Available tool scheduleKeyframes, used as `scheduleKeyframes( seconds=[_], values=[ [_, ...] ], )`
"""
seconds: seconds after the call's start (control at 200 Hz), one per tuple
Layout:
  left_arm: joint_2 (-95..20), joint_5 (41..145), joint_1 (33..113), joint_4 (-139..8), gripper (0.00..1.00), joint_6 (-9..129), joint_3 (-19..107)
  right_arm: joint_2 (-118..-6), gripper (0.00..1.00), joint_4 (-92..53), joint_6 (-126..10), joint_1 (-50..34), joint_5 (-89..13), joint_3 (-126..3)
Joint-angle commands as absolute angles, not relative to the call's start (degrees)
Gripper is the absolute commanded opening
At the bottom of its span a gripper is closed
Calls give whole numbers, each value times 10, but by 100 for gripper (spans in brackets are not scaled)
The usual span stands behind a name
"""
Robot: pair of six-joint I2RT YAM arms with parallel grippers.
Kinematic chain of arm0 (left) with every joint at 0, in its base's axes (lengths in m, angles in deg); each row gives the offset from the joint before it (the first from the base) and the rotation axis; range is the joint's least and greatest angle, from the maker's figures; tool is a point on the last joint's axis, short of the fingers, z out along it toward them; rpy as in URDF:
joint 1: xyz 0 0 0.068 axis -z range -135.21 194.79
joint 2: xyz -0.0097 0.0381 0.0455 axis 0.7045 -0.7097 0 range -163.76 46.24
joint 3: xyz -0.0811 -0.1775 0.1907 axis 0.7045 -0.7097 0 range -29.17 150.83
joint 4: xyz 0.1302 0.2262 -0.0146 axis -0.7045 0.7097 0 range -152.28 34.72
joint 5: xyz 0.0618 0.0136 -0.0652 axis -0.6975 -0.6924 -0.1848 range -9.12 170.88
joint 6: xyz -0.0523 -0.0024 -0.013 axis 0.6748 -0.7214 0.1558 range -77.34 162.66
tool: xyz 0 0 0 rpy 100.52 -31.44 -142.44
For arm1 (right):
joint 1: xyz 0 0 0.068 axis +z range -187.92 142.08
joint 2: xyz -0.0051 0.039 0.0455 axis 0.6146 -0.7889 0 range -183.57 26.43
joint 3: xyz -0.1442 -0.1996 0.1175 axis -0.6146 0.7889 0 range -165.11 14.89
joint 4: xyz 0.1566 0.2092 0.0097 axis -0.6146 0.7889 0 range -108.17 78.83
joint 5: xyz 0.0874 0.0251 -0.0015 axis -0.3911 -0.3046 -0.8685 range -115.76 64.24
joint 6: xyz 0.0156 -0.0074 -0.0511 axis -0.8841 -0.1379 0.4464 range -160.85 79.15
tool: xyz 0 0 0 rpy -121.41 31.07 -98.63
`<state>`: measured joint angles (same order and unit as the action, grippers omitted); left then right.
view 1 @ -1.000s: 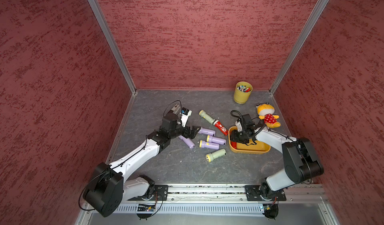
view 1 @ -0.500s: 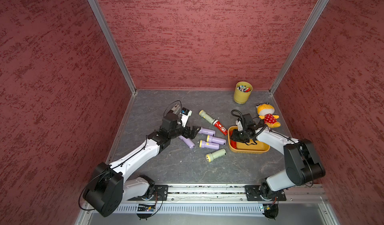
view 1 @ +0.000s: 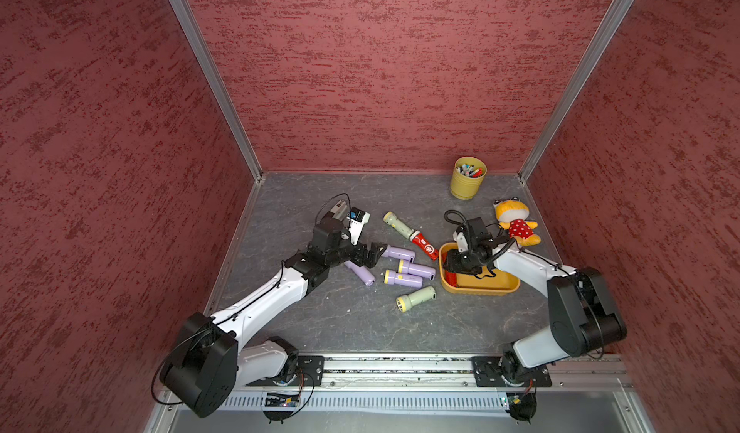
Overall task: Put the flashlights into the storage boxes
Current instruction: Place the flashlight at the storage box.
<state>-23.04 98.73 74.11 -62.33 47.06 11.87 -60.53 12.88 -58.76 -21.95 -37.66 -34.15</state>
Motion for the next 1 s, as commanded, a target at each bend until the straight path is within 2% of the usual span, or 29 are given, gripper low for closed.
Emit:
scheduleKeyframes(
  seconds=[0.0, 0.245, 0.476, 0.691, 0.997],
  values=[
    [-224, 979, 743, -633, 100, 480, 115, -571, 53, 168, -579, -217, -351, -388],
    [-200, 990, 715, -640, 100, 519, 100, -580, 53, 271, -543, -203, -305, -529],
    [-150, 1011, 678, -637, 100, 553, 60, -682, 54, 336, -491, -148, -257, -663],
    [-99, 972, 676, -567, 100, 570, 39, -775, 55, 337, -467, -117, -250, -718],
    [-70, 948, 674, -558, 100, 576, 14, -859, 55, 318, -438, -114, -239, -745]
  ],
)
